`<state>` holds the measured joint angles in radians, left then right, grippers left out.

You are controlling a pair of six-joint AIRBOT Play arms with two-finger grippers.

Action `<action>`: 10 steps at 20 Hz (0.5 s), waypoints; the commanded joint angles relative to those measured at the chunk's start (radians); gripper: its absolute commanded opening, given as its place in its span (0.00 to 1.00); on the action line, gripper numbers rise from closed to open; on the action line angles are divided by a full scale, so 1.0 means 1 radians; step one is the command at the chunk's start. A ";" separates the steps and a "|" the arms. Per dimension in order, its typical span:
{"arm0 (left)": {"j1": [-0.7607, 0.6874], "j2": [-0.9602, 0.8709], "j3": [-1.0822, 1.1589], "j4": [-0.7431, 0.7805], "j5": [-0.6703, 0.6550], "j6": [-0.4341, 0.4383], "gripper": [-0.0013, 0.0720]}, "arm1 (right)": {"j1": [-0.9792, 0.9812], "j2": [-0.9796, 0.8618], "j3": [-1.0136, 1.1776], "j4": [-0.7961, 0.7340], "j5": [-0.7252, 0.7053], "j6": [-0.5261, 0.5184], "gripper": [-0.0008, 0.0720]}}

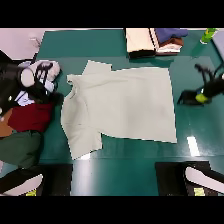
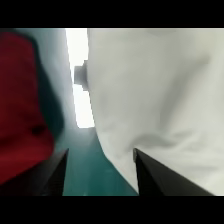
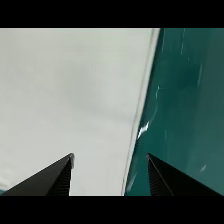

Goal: Fold the shirts.

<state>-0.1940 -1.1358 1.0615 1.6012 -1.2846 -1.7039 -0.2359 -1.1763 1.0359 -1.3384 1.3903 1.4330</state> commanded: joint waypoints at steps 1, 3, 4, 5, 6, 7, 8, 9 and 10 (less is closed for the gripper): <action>0.001 0.089 -0.183 -0.077 0.014 -0.024 0.67 | -0.025 0.110 -0.280 0.003 -0.035 0.016 0.76; 0.001 0.089 -0.198 -0.093 0.031 -0.024 0.67 | -0.015 0.155 -0.360 0.002 -0.064 0.046 0.76; 0.001 0.089 -0.198 -0.095 0.043 -0.025 0.68 | -0.008 0.177 -0.391 0.001 -0.079 0.056 0.74; 0.001 0.089 -0.198 -0.096 0.048 -0.025 0.67 | 0.000 0.199 -0.420 0.000 -0.087 0.067 0.73; 0.001 0.089 -0.198 -0.096 0.050 -0.024 0.67 | 0.009 0.216 -0.443 0.001 -0.094 0.072 0.73; 0.001 0.089 -0.198 -0.098 0.052 -0.024 0.67 | 0.021 0.230 -0.465 0.002 -0.100 0.082 0.73; 0.001 0.089 -0.198 -0.098 0.055 -0.024 0.67 | 0.035 0.235 -0.480 0.001 -0.100 0.095 0.70; 0.001 0.089 -0.198 -0.098 0.058 -0.024 0.67 | 0.054 0.234 -0.490 0.001 -0.102 0.108 0.70; 0.001 0.089 -0.198 -0.098 0.059 -0.024 0.67 | 0.071 0.234 -0.499 0.001 -0.108 0.121 0.70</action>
<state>-0.1940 -1.0500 0.8719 1.5112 -1.2366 -1.7267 -0.2008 -0.9642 0.5907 -1.3369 1.3010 1.5139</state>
